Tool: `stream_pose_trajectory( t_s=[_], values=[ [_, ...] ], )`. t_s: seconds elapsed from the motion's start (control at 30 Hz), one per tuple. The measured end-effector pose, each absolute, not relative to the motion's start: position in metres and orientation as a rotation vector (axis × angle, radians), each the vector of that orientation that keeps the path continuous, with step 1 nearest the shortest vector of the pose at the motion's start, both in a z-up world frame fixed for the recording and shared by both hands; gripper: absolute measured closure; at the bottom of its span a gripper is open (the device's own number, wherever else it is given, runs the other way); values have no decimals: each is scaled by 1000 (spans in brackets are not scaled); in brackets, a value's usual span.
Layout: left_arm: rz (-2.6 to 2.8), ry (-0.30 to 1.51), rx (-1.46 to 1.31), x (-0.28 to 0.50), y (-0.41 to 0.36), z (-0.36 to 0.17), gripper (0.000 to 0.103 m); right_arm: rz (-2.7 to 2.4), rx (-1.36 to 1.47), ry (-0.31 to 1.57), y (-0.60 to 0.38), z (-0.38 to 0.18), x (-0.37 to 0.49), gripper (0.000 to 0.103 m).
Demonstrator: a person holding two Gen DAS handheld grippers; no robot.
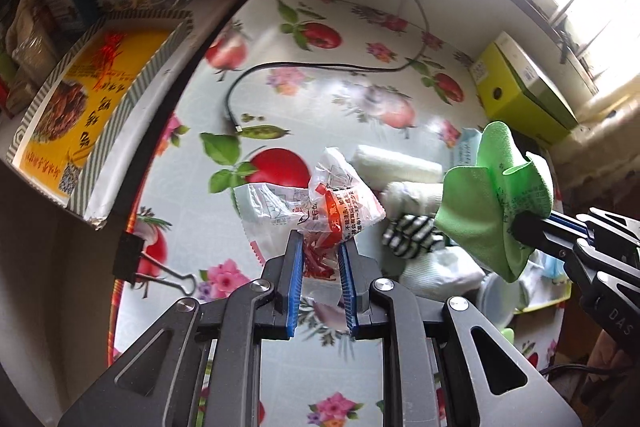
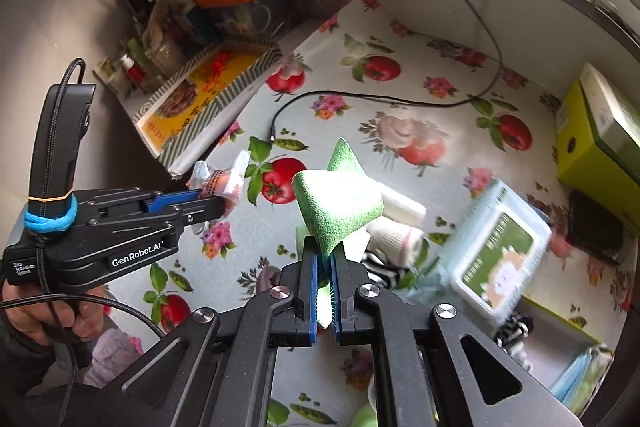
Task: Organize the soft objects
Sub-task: 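Carry the light green cloth with the right tool while the left tool carries the bag to the tray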
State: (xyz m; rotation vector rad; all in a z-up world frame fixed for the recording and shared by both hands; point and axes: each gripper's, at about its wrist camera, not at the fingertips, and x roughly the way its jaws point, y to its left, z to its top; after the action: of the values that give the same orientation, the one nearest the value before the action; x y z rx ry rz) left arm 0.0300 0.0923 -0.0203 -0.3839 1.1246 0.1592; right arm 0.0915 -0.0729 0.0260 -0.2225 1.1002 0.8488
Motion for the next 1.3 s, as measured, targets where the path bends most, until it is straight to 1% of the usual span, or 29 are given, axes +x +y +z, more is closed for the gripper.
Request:
stream_pose_trajectory(
  t_s=[0.6, 1.3],
  values=[
    [-24, 1141, -284, 47, -3, 0, 85, 677, -74, 1087, -187, 41, 70, 98],
    [-172, 1169, -153, 82, -97, 10, 85, 509, 66, 1117, -288, 19, 81, 98]
  ],
)
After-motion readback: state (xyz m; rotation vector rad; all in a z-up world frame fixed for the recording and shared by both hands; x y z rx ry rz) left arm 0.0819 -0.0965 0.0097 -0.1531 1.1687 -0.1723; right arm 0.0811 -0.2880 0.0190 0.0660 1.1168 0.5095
